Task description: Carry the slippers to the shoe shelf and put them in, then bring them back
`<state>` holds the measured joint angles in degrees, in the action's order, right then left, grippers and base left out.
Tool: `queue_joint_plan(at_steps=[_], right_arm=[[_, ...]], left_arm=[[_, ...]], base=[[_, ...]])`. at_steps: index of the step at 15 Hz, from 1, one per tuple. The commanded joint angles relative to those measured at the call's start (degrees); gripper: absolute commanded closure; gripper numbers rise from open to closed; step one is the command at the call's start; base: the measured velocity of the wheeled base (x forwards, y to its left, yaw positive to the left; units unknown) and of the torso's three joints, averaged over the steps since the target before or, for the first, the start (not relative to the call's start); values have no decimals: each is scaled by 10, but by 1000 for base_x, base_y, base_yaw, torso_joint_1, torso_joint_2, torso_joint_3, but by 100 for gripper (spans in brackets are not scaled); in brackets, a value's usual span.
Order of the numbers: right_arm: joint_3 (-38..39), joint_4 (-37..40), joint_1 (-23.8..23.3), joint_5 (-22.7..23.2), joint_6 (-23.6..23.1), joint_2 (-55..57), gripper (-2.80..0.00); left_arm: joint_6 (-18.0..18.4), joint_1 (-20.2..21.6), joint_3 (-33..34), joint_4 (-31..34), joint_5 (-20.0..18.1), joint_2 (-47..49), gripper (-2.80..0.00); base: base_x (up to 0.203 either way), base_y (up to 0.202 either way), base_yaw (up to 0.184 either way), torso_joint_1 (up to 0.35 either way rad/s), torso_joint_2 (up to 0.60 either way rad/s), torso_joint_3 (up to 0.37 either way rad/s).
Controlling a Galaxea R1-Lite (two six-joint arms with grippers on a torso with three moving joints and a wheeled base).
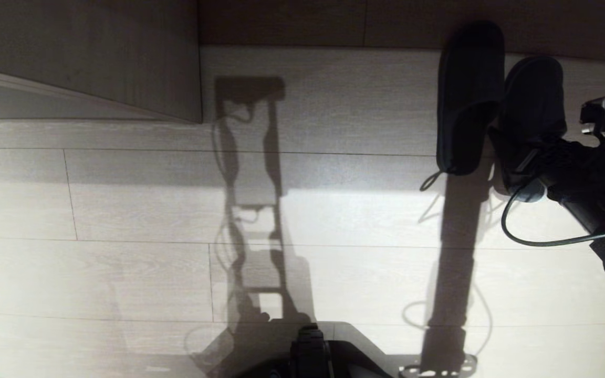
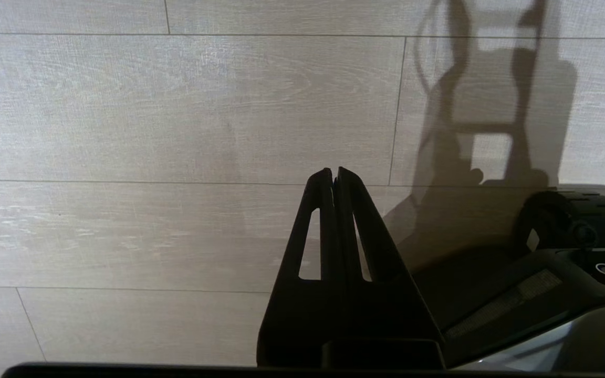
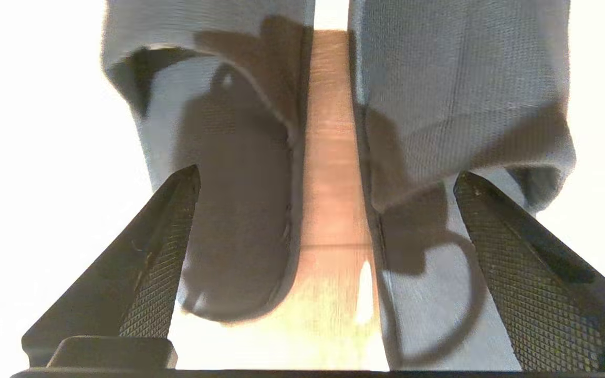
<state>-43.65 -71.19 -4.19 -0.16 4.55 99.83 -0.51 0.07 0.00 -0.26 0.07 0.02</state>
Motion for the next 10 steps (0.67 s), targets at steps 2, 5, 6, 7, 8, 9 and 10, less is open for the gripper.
queue_joint_plan(at_steps=[2, 5, 6, 7, 8, 9, 10], right_arm=[[25, -4, 1, 0, 0, -54, -280], [75, 3, 1, -2, -1, -109, -280], [93, 8, 1, -3, -2, -124, 0], [111, 11, 1, -3, -5, -146, 0], [129, 13, 1, -2, -9, -171, 0], [148, 15, 2, -2, -14, -193, 0], [169, 23, 2, -2, -19, -218, 0]], left_arm=[[0, 0, 0, -1, 0, 0, 0], [0, 0, 0, 0, 0, 0, 0], [0, 0, 0, 0, 0, 0, 0], [0, 0, 0, 0, 0, 0, 0], [0, 0, 0, 0, 0, 0, 0], [0, 0, 0, 0, 0, 0, 0], [0, 0, 0, -1, 0, 0, 0]], base=[[0, 0, 0, 0, 0, 0], [0, 0, 0, 0, 0, 0], [0, 0, 0, 0, 0, 0], [0, 0, 0, 0, 0, 0], [0, 0, 0, 0, 0, 0], [0, 0, 0, 0, 0, 0], [0, 0, 0, 0, 0, 0]])
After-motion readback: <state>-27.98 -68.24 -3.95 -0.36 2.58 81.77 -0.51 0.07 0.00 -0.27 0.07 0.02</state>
